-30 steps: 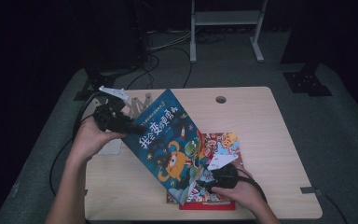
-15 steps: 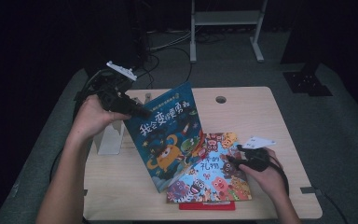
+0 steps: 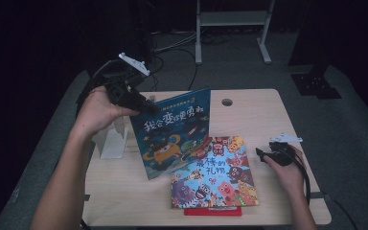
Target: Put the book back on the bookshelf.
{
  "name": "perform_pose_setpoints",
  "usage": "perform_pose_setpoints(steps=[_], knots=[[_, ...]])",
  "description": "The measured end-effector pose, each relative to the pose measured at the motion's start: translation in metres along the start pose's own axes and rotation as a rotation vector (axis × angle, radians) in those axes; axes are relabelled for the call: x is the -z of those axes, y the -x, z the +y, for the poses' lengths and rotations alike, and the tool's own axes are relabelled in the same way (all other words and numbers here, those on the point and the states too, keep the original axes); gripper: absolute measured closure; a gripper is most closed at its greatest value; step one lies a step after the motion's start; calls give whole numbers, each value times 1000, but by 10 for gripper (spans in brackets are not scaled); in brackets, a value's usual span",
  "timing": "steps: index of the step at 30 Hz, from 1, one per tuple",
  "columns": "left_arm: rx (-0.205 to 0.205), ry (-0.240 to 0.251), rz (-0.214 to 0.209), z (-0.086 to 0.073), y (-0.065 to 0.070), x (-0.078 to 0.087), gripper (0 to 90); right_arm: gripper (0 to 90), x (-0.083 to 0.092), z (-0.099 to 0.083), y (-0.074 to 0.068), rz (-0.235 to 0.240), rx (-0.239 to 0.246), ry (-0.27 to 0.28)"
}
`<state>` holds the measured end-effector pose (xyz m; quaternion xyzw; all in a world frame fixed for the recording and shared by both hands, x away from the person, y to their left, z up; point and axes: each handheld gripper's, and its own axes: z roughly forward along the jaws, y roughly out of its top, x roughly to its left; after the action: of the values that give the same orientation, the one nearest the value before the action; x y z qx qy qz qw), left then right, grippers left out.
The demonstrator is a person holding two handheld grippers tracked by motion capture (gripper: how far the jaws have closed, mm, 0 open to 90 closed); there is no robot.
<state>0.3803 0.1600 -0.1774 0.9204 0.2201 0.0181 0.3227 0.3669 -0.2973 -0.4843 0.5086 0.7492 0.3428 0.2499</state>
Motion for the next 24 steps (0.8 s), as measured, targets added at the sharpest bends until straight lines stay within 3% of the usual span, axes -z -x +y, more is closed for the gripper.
perform_pose_setpoints(steps=[6, 12, 24], knots=[[7, 6, 18, 5, 1, 12, 824, 347, -14, -5, 10, -21, -52, -17], [20, 9, 30, 3, 1, 24, 825, 345, -21, -6, 12, -36, -69, -16], [66, 4, 78, -23, 0, 56, 825, 278, -24, -4, 17, -43, -93, -26]])
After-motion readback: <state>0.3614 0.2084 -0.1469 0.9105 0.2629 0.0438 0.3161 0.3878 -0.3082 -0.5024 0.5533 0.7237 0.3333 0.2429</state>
